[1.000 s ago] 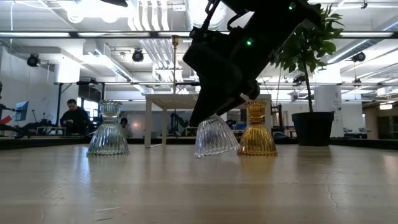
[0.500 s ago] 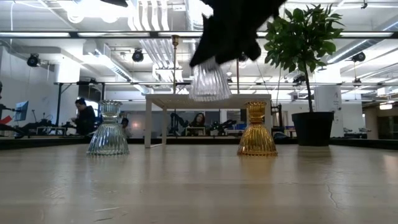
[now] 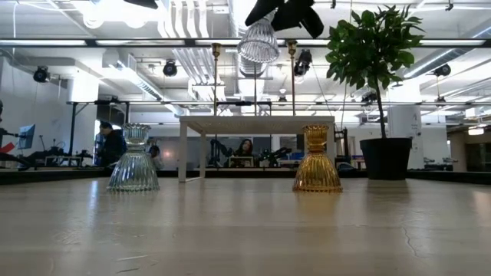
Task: Pick & Place candle stick holders
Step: Put the transparent glass candle holder on the shelf
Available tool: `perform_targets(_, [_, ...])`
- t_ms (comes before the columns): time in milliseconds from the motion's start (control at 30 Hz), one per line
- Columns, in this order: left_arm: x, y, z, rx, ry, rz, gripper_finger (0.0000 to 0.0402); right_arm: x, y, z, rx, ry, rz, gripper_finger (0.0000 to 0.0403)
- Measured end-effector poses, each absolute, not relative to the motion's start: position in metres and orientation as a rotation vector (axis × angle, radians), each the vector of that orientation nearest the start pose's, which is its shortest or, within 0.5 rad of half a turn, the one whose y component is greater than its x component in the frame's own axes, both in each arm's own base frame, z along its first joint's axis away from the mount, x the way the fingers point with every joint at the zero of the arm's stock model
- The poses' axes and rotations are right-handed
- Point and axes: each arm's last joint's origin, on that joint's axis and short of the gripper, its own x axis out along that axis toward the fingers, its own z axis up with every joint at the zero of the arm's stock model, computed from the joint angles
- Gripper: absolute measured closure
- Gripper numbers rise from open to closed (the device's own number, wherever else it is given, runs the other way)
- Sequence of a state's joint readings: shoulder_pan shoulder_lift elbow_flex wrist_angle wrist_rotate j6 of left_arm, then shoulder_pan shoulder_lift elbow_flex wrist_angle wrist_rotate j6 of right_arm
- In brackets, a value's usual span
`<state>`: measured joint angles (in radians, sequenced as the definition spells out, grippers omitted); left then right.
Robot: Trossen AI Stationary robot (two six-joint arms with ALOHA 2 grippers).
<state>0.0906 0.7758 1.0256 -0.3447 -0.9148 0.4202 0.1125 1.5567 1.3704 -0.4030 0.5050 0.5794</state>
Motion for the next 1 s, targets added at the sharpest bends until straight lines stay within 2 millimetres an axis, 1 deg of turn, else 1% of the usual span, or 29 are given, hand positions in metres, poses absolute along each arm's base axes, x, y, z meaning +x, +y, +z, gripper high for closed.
perform_targets(67, [0.137, 0.035, 0.399, 0.423, 0.301, 0.971, 0.0213, 0.346, 0.011, 0.336, 0.359, 0.419, -0.557, 0.0279])
perform_targets(167, [0.137, 0.035, 0.399, 0.417, 0.298, 0.972, 0.0213, 0.348, -0.009, 0.336, 0.304, 0.44, -0.594, 0.0279])
perform_targets(367, [0.137, 0.035, 0.399, 0.417, 0.298, 0.972, 0.0213, 0.354, -0.039, 0.323, 0.232, 0.481, -0.697, 0.0279])
perform_targets(500, [0.137, 0.036, 0.399, 0.417, 0.299, 0.972, 0.0213, 0.36, -0.059, 0.316, 0.229, 0.467, -0.751, 0.0279])
perform_targets(667, [0.139, 0.036, 0.398, 0.42, 0.306, 0.971, 0.0213, 0.369, -0.08, 0.304, 0.207, 0.47, -0.784, 0.0279])
perform_targets(800, [0.141, 0.036, 0.397, 0.422, 0.311, 0.969, 0.0213, 0.376, -0.093, 0.293, 0.175, 0.481, -0.8, 0.0279])
perform_targets(1000, [0.142, 0.036, 0.397, 0.423, 0.314, 0.969, 0.0213, 0.378, -0.111, 0.287, 0.153, 0.473, -0.845, 0.0279])
